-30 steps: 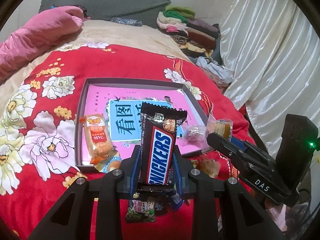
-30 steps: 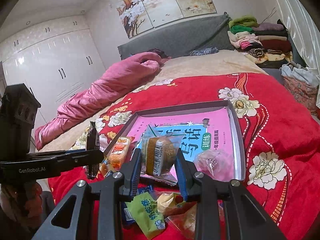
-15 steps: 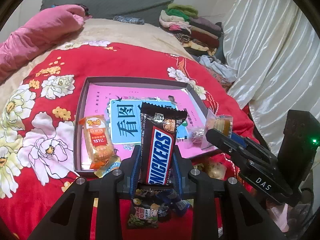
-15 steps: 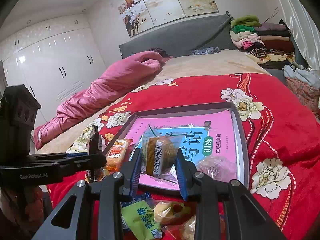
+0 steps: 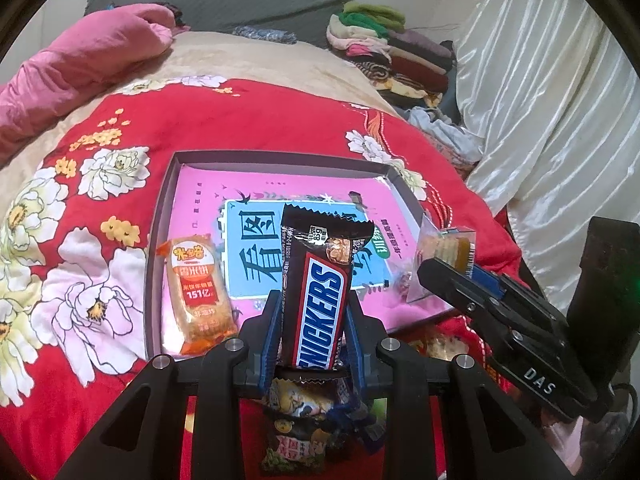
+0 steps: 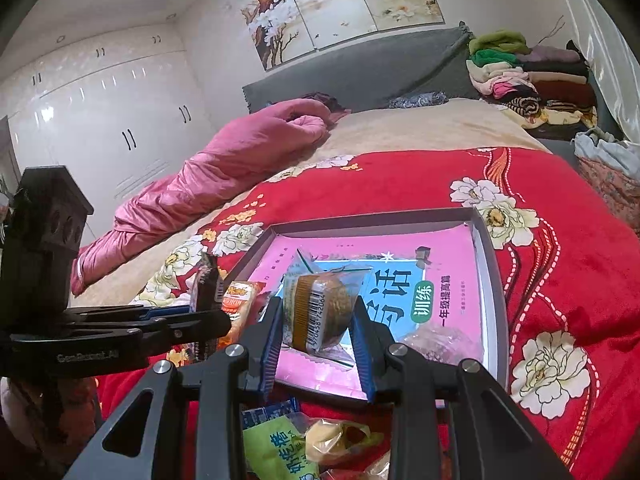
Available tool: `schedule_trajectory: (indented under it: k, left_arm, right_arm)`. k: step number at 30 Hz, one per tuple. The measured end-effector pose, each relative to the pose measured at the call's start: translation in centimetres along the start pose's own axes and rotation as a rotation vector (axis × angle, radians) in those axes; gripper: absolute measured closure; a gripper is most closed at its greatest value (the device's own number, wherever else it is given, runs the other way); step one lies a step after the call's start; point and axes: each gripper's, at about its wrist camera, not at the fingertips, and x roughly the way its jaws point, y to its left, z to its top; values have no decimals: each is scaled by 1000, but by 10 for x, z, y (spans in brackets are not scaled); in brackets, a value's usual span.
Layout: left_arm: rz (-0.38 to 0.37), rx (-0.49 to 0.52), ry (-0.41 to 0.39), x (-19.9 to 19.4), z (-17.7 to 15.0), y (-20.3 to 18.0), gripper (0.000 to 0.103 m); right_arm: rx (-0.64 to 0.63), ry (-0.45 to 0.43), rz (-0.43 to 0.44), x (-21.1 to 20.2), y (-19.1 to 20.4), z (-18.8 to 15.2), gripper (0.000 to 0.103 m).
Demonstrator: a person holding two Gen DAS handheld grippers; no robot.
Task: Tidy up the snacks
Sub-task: 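Carry the Snickers bar and barcode cake packet over the dark tray with both tools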
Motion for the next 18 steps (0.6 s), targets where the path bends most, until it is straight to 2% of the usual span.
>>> schedule_trajectory:
  k: [18]
  left_arm:
    - [21,6,41,31,5,-3,73]
  right_arm:
    - [4,28,-2,13,-4,1,70]
